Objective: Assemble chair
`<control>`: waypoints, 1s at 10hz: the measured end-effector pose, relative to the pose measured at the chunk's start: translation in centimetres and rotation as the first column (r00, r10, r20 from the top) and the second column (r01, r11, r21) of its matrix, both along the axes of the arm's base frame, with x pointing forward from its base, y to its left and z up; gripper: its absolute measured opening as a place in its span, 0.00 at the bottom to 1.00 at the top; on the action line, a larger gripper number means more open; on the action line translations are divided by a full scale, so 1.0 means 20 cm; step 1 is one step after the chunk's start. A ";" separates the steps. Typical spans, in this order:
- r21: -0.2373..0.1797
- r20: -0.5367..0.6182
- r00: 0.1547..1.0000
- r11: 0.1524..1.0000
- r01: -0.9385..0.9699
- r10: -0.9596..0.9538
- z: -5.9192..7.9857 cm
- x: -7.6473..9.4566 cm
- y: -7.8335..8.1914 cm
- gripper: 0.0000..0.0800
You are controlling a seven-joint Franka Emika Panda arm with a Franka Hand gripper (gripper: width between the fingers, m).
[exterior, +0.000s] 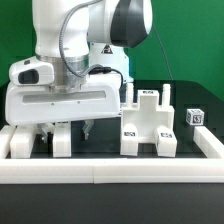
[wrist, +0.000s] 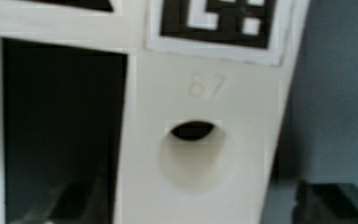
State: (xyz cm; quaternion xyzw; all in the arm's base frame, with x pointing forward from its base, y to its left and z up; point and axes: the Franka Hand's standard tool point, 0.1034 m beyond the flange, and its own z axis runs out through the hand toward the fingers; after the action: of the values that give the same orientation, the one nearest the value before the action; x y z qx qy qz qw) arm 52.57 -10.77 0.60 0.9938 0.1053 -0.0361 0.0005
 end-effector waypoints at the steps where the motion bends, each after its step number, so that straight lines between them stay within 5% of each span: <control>1: 0.000 0.000 1.000 1.000 0.001 -0.001 0.00 0.00 0.00 0.43; 2: -0.001 0.000 1.000 1.000 0.002 -0.002 0.00 0.00 -0.01 0.36; 7: -0.002 0.000 1.000 1.000 0.029 -0.029 0.00 0.00 -0.02 0.36; 10: 0.011 0.006 0.999 0.999 0.053 -0.053 0.09 0.03 0.02 0.36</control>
Offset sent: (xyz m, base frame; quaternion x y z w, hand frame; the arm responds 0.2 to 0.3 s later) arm -0.0023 -0.0024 -0.0048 0.0070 -0.0040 0.0281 0.9996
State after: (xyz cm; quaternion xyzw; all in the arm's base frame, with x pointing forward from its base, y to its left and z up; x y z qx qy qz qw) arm 53.12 -10.31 2.39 0.9963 0.0793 -0.0326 -0.0056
